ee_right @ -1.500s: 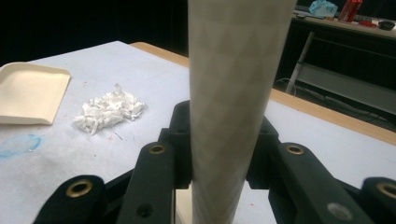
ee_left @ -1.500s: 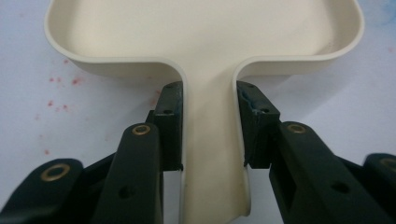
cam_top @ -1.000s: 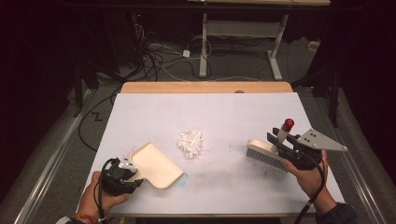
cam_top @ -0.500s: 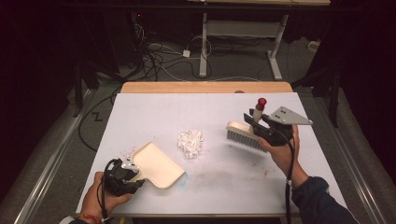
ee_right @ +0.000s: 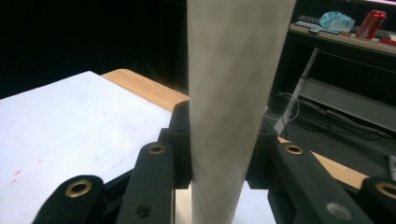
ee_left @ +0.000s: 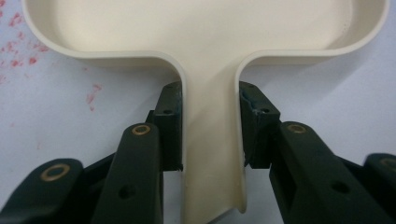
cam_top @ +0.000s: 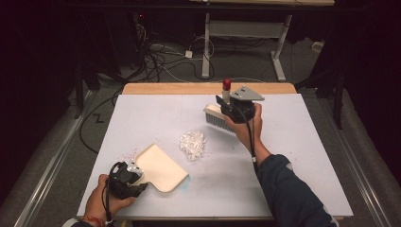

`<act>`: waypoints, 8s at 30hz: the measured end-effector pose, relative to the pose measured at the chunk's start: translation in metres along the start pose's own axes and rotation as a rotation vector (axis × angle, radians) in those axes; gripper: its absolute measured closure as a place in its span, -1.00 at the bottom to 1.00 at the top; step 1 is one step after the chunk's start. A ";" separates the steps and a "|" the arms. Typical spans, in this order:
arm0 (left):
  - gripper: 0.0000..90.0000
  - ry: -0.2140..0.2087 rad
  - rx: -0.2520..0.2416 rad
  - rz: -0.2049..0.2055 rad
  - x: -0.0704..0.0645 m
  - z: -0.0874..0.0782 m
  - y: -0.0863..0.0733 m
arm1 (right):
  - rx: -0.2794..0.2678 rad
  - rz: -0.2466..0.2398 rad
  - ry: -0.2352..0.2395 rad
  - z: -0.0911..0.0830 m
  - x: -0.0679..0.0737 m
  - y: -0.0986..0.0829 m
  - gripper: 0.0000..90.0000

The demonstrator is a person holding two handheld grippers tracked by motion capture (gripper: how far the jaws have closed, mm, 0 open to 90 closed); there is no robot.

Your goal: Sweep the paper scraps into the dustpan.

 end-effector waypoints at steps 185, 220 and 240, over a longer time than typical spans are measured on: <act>0.41 0.007 0.064 -0.030 -0.004 0.007 0.022 | 0.036 -0.085 0.362 -0.108 0.108 -0.029 0.56; 0.41 -0.002 0.044 -0.066 0.000 0.007 0.019 | -0.024 -0.080 0.359 -0.124 0.095 -0.007 0.56; 0.41 0.028 -0.006 -0.116 0.014 0.002 0.016 | 0.039 -0.055 0.201 -0.176 -0.007 -0.034 0.56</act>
Point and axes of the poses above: each handheld gripper's, and its own axes: z roughly forward along the jaws, y roughly out of its top, x roughly to its left, the point moved 6 cm from there along z, roughly forward along the jaws, and after that the axes turned 1 degree about x, right-handed, at the moved point
